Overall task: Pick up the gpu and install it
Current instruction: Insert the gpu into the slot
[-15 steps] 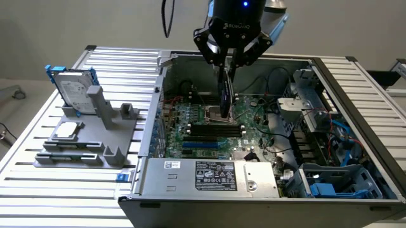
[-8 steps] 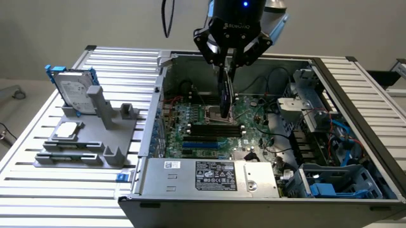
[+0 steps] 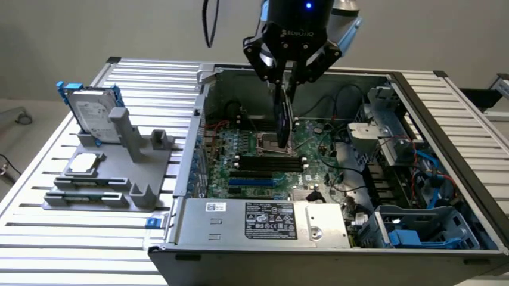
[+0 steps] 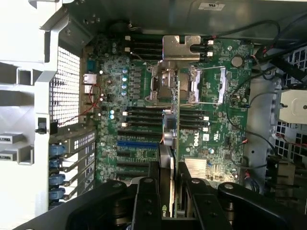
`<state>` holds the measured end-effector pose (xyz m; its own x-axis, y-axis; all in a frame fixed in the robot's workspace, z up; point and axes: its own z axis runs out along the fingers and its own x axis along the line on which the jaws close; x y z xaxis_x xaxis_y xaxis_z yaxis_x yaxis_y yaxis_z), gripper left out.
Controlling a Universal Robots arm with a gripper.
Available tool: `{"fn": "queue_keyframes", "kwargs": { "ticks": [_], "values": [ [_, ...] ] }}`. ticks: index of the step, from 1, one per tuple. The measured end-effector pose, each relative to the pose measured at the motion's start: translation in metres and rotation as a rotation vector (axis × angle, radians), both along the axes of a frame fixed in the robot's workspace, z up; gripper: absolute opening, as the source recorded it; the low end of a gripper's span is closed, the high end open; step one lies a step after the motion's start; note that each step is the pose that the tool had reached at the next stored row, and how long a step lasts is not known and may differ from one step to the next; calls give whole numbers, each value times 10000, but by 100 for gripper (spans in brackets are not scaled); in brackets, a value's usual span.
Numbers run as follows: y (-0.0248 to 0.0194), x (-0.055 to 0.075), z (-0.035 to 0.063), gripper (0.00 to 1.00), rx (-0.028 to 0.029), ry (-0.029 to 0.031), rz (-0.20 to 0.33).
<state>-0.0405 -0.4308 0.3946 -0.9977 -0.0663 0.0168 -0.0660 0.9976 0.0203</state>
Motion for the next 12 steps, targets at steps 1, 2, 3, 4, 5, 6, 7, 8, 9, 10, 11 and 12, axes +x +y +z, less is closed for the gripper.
{"fn": "queue_keyframes", "kwargs": {
  "ticks": [1,2,3,4,5,6,7,8,9,10,11,12],
  "values": [
    [0,0,-5,27,1,-5,180],
    [0,0,-9,27,0,-11,360],
    [0,0,-14,27,-1,-16,550],
    [0,0,-18,27,0,-21,718],
    [0,0,-24,27,0,-28,915],
    [0,0,-29,27,0,-32,1094],
    [0,0,-35,27,1,-36,1275],
    [0,0,-41,27,0,-37,1448],
    [0,0,-48,27,0,-39,1628],
    [0,0,-56,27,1,-39,1825],
    [0,-1,-65,27,2,-40,2004],
    [0,-1,-73,27,2,-39,2183]
  ]
}}
